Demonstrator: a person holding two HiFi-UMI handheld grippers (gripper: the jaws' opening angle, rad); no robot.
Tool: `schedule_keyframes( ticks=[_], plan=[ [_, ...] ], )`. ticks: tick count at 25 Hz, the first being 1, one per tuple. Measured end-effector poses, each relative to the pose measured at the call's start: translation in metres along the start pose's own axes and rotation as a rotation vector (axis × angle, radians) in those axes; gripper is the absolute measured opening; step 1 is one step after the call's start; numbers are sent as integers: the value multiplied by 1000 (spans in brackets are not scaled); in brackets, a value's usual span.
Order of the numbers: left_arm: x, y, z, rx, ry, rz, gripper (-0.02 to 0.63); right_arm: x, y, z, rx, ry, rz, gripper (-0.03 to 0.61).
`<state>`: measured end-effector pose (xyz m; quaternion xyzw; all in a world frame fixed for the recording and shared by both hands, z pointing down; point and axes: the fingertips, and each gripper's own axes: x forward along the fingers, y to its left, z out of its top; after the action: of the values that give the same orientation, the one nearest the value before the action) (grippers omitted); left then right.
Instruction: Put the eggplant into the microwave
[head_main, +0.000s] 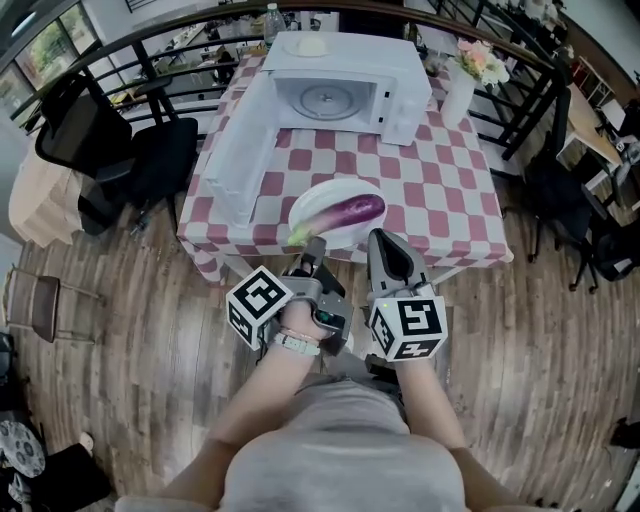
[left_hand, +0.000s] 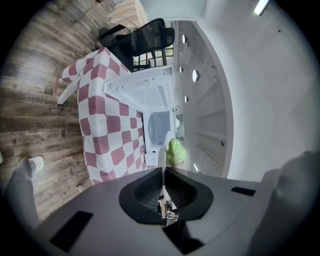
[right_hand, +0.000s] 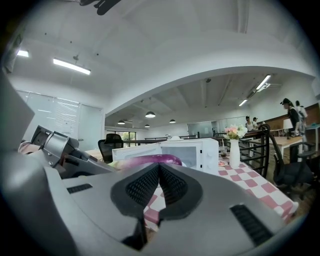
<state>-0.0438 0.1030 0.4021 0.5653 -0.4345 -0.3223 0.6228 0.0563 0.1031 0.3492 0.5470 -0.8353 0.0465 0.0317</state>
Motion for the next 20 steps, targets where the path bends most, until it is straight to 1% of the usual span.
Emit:
schedule_keyframes(
  ticks=[6, 11, 14, 18, 20],
  plan=[
    [44, -7, 7, -8, -26, 2, 17, 42, -27, 7, -3, -3, 42, 25],
    [76, -8, 17, -25, -68, 7, 17, 73, -49, 10, -9, 1, 79, 25],
    [93, -7, 22, -32, -89, 15, 17, 89, -64, 6, 11, 15, 76, 25],
    [109, -7, 30, -34, -110, 24, 17, 103, -73, 1, 78, 30, 99, 25],
    [117, -9, 33, -31, -115, 25, 17, 108, -78, 0, 90, 32, 99, 25]
  ],
)
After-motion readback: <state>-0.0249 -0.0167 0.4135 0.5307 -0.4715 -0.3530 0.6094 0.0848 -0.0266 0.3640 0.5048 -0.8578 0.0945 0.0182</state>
